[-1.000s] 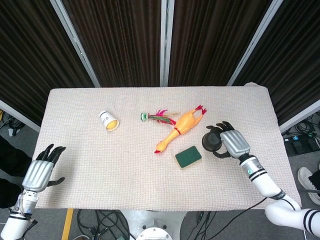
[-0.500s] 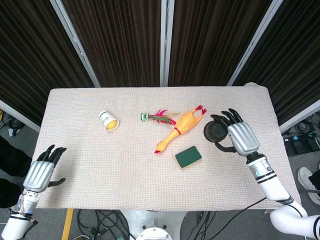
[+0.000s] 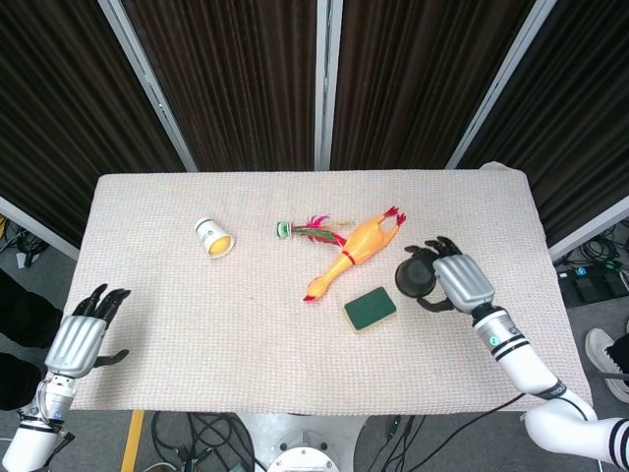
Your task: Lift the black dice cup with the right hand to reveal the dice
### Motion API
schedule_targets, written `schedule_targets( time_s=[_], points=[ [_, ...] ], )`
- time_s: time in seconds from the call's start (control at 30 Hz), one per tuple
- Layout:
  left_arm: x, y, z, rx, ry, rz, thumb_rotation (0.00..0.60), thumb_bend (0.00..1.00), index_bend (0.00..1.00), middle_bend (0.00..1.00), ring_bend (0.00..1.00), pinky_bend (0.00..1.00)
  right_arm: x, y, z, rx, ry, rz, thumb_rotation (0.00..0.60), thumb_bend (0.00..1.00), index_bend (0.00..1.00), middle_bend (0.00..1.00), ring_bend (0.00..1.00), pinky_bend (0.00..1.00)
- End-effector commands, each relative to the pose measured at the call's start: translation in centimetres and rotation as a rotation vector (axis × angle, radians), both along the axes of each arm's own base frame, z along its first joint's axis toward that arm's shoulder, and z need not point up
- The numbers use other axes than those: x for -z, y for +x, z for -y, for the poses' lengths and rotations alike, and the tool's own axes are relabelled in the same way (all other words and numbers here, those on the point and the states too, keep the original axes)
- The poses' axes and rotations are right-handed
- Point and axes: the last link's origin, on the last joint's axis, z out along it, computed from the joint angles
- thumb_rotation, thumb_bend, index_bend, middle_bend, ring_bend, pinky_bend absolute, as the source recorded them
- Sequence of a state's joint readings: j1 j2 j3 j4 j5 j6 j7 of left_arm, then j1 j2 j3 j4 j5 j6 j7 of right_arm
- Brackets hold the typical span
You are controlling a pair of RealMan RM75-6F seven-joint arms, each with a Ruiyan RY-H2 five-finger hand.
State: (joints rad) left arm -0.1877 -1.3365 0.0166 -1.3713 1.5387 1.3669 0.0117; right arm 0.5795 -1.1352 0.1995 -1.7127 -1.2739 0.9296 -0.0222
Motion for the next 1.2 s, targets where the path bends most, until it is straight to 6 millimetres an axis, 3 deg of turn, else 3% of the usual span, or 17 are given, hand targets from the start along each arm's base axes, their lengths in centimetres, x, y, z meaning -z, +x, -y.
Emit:
schedule_targets(
  time_s=[0.03,0.2,0.3,0.4,0.53,0.63,0.77,0.9,0.97,1.07,1.2],
  points=[
    [0.2,0.0,0.0,-0.001,-0.003,0.001,0.6,0.03,0.09,0.11,0.02,0.21,-1.7,0.5,0.1,-0.021,-0.078,0.019,0.6,0.27,0.16,0.41,0.09,0.0],
    [0.3,0.1,-0.3,0.002,-0.005,-0.001,0.6,0.03,0.09,0.11,0.02,0.21,3.6,0.9,-2.8,-0.075,0.12,-0.016,0.6,0.27,0.18,0.41,0.09,0.0],
    [0.4,0.4,-0.4,0.01,-0.007,-0.001,0.6,0.03,0.09,0.11,0.02,0.21,5.2,1.9,-4.0,-0.152,0.166,-0.038,0.6,0.27,0.18,0.41,0.09,0.0],
    [0.4,0.5,-0.4,0.013,-0.008,-0.003,0.6,0.03,0.09,0.11,0.02,0.21,4.5,1.6,-3.0,-0.154,0.089,-0.044,0.6,0.27,0.18,0.42,0.09,0.0],
    [0.3,0.2,-0.2,0.002,-0.006,0.001,0.6,0.03,0.09,0.11,0.02,0.21,1.4,-1.8,0.8,-0.034,-0.127,-0.117,0.6,0.27,0.18,0.42,0.09,0.0],
    [0.3,0.0,0.0,-0.005,-0.004,0.007,0.6,0.03,0.09,0.11,0.02,0.21,-0.5,-4.1,2.6,0.053,-0.262,-0.17,0.6,0.27,0.18,0.42,0.09,0.0],
    [0.4,-0.2,0.1,-0.005,-0.009,0.003,0.6,0.03,0.09,0.11,0.02,0.21,1.5,-3.4,1.3,0.042,-0.169,-0.132,0.6,0.27,0.18,0.42,0.09,0.0],
    [0.5,0.1,-0.2,0.005,-0.008,0.003,0.6,0.03,0.09,0.1,0.02,0.21,5.5,0.2,-2.4,-0.123,0.023,-0.119,0.6,0.27,0.18,0.42,0.09,0.0],
    [0.5,0.2,-0.2,0.006,-0.009,0.003,0.6,0.03,0.09,0.11,0.02,0.21,6.2,1.1,-3.4,-0.176,0.035,-0.122,0.6,0.27,0.18,0.42,0.09,0.0],
    [0.5,0.2,-0.1,0.005,-0.014,0.0,0.6,0.03,0.09,0.11,0.02,0.21,5.1,0.8,-2.8,-0.144,-0.017,-0.092,0.6,0.27,0.18,0.42,0.09,0.0],
    [0.4,0.0,-0.1,-0.001,-0.009,0.004,0.6,0.03,0.09,0.11,0.02,0.21,1.2,-2.6,0.9,0.04,-0.17,-0.057,0.6,0.27,0.18,0.42,0.09,0.0]
  ],
)
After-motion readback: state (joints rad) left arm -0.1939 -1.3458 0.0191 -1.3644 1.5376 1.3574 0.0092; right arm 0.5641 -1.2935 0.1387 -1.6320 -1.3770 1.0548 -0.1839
